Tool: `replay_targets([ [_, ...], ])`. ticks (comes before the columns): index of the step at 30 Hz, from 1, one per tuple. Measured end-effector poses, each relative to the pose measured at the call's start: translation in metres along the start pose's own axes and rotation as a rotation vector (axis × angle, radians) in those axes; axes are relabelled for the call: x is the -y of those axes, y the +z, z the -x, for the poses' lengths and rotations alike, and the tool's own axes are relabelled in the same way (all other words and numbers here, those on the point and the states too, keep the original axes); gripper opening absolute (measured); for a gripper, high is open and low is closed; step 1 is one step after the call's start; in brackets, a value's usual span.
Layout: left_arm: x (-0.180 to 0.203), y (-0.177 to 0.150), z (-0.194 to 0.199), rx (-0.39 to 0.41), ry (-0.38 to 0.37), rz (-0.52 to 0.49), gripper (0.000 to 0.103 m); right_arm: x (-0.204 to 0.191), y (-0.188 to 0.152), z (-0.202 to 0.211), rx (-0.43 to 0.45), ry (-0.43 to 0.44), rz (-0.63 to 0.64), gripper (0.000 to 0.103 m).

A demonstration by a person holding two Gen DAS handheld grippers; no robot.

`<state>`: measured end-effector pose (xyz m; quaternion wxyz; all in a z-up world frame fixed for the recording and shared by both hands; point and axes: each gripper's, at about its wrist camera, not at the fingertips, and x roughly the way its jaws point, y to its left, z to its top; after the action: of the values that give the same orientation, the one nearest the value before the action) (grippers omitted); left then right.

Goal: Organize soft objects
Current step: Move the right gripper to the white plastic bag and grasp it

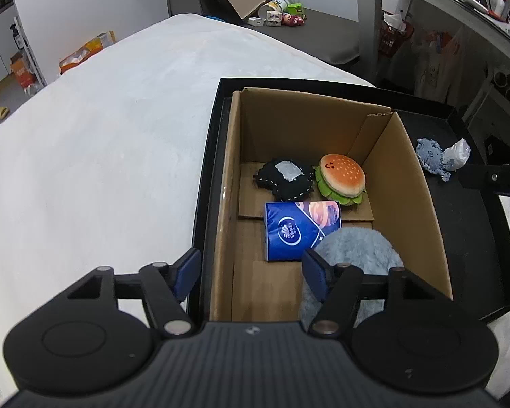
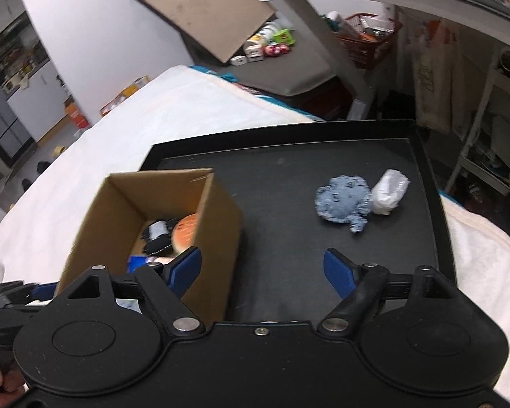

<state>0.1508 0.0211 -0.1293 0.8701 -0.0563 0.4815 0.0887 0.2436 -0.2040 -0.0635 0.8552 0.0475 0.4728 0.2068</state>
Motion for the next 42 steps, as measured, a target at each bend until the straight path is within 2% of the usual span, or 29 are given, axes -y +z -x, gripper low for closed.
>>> replay_targets([
  [9,0.010,0.012,-0.008,-0.015,0.040,0.008,0.072,0.033,0.003,-0.019,0.031,-0.072,-0.063,0.088],
  [19,0.020,0.017,-0.027,-0.052,0.054,-0.012,0.072,0.068,0.014,-0.040,0.050,-0.131,-0.108,0.087],
  [27,0.024,0.021,-0.034,-0.059,0.061,-0.023,0.072,0.081,0.020,-0.056,0.035,-0.145,-0.139,0.077],
  [38,0.020,0.023,-0.038,-0.064,0.040,-0.009,0.073,0.085,0.024,-0.072,0.031,-0.190,-0.131,0.070],
  [40,0.019,0.023,-0.038,-0.062,0.033,-0.007,0.073,0.089,0.024,-0.076,0.028,-0.204,-0.147,0.065],
  [41,0.018,0.022,-0.038,-0.062,0.029,-0.007,0.073,0.092,0.025,-0.078,0.029,-0.209,-0.154,0.059],
  [42,0.017,0.022,-0.037,-0.062,0.025,-0.006,0.073,0.094,0.026,-0.081,0.041,-0.223,-0.161,0.047],
])
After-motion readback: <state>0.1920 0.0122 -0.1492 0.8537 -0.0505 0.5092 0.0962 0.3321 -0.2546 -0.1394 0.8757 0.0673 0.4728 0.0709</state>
